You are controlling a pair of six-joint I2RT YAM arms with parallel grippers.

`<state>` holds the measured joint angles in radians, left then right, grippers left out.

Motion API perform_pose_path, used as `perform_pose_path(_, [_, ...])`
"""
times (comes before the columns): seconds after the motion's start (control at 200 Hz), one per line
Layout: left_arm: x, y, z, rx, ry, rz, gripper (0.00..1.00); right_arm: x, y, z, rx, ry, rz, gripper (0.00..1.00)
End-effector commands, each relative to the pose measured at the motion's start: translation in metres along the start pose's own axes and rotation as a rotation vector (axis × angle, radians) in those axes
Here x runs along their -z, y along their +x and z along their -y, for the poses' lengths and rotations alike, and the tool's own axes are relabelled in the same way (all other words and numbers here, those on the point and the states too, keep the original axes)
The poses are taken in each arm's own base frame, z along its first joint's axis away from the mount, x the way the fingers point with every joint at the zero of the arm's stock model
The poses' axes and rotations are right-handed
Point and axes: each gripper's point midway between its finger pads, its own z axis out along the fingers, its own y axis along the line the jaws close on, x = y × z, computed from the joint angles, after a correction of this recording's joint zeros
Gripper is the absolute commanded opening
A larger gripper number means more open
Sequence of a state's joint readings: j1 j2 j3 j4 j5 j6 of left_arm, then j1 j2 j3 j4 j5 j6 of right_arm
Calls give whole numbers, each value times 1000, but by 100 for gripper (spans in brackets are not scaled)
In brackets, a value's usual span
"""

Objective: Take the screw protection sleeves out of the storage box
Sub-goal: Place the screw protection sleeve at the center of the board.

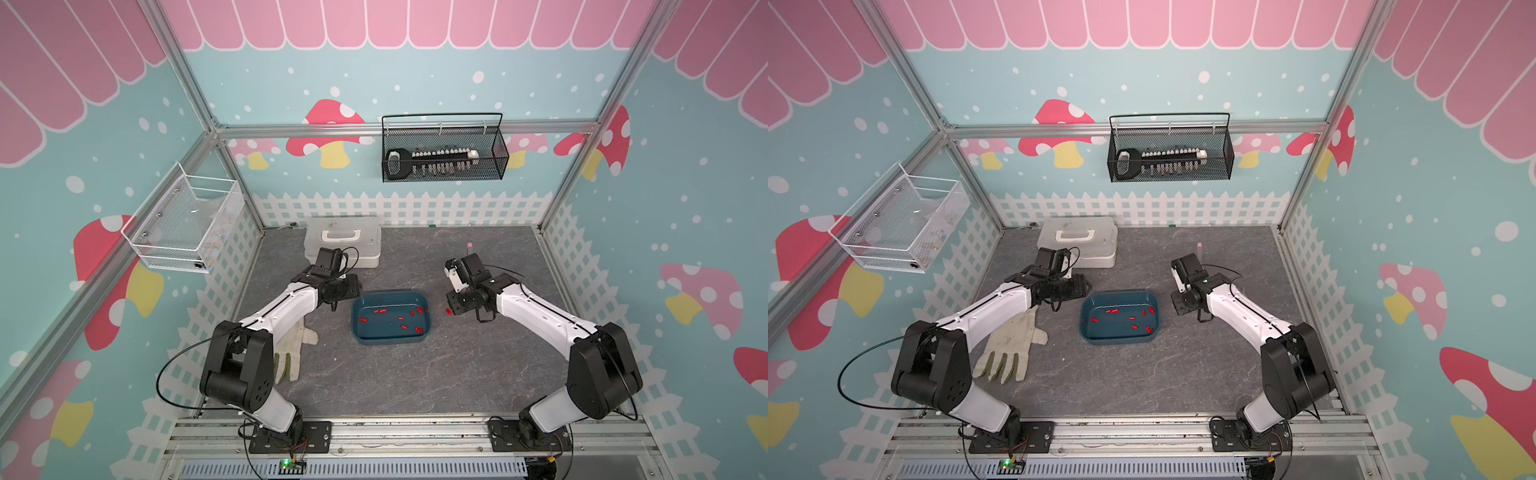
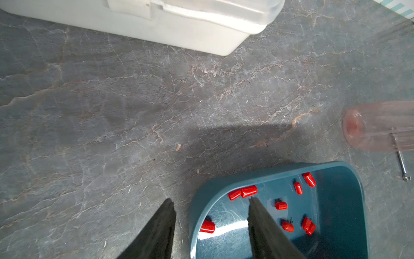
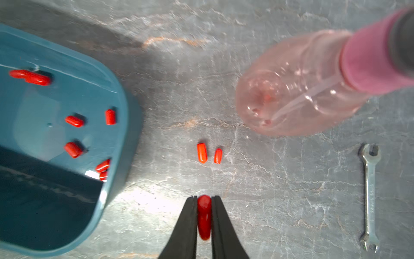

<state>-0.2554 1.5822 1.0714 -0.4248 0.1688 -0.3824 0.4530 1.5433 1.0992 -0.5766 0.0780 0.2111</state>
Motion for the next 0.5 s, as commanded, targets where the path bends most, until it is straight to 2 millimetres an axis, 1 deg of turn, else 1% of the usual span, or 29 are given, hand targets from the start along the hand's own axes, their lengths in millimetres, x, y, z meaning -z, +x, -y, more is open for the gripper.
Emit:
perform_pose_path(0.0, [-3,0,-3,5,-8,-2,54,-4,1,9,-8,4,14,16])
perform_pose_path(0.085, [-3,-1,-3,4,-8,0,54,-11,3,17,-23,5,8,17])
perform_pose_path(0.24, [-3,0,-3,5,-7,-3,54,-22,6,25,-44,-1,-4,17])
perform_pose_path(0.495, [-3,-1,-3,4,-7,-1,54,-42,11,24,-44,-30,-33,19])
